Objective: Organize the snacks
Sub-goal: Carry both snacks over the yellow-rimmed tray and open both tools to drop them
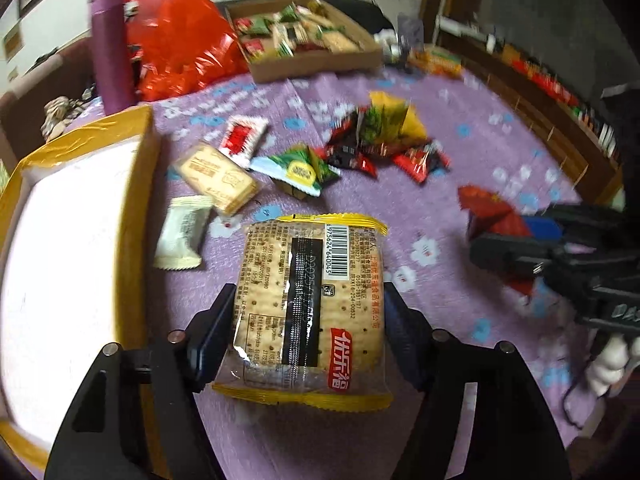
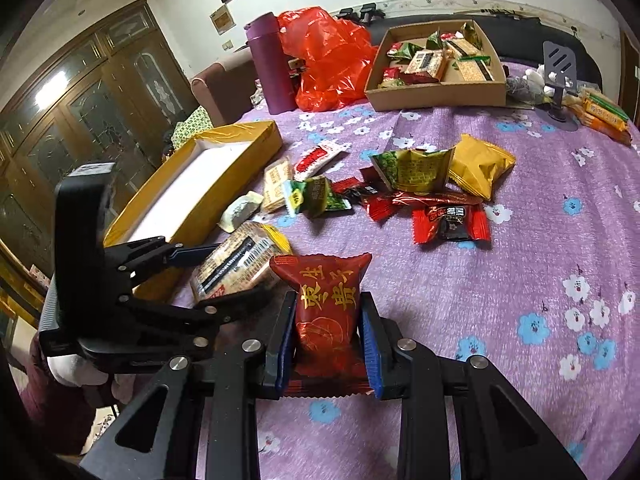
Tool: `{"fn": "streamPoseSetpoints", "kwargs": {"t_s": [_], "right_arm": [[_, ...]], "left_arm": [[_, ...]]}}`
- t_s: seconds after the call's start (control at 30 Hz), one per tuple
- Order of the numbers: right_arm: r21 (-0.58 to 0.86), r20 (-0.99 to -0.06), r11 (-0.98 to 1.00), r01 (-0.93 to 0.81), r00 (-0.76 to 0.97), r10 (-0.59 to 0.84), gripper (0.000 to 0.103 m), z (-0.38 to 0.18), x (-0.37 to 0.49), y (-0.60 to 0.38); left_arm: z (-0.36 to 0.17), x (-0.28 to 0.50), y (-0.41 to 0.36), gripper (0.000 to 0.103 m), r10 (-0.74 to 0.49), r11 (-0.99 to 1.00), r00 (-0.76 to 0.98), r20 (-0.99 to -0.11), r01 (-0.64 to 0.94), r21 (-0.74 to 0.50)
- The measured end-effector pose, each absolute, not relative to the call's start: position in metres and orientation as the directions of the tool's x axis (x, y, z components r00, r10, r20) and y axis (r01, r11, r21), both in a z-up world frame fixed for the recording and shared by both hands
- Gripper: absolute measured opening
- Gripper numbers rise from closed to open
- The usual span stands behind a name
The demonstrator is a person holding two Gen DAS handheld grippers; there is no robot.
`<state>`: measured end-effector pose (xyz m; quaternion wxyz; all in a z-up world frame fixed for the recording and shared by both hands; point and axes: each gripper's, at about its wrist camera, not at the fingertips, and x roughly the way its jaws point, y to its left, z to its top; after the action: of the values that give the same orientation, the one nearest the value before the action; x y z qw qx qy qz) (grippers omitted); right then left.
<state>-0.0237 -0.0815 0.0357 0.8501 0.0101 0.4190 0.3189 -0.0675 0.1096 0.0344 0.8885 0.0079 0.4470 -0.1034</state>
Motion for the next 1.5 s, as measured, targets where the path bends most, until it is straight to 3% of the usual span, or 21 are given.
{"fn": "streamPoseSetpoints", "kwargs": {"t_s": [0.13,0.3,0.5,0.77,1.13,1.33,1.5], "right_arm": [[0.274,-0.699,0.788,-0.552,0.448,0.557,0.03,0.045,-0.035,-0.071],[0.269,-0.69,0.757,-0.595,0.429,0.583,0.03,0.057,-0.045,-0.046],[0.294,-0.682,0.686,-0.666,0.357,0.639,0.029,0.069,-0.048,0.017],[0.299,-0.7,0.616,-0.728,0.271,0.661,0.029,0.065,-0.042,0.12],[0.3,-0.758,0.604,-0.739,0.199,0.621,0.032,0.021,-0.03,0.188],[0.255,-0.714,0.595,-0.762,0.267,0.647,0.046,0.04,-0.045,0.178],[0.274,-0.672,0.624,-0.732,0.319,0.669,0.048,0.057,-0.048,0.141]], "left_arm": [[0.057,-0.092,0.136,0.069,-0.173,0.985,0.642,-0.747,0.122,-0.124],[0.077,-0.12,0.19,0.069,-0.048,0.995,0.701,-0.711,-0.025,-0.092],[0.068,-0.128,0.268,0.07,0.086,0.974,0.676,-0.732,-0.212,-0.081],[0.053,-0.118,0.326,0.07,0.202,0.94,0.621,-0.758,-0.34,-0.028],[0.038,-0.118,0.35,0.07,0.142,0.923,0.617,-0.774,-0.365,-0.121],[0.057,-0.13,0.345,0.07,0.119,0.913,0.657,-0.745,-0.368,-0.178],[0.075,-0.143,0.326,0.071,0.094,0.913,0.702,-0.706,-0.344,-0.221]]}}
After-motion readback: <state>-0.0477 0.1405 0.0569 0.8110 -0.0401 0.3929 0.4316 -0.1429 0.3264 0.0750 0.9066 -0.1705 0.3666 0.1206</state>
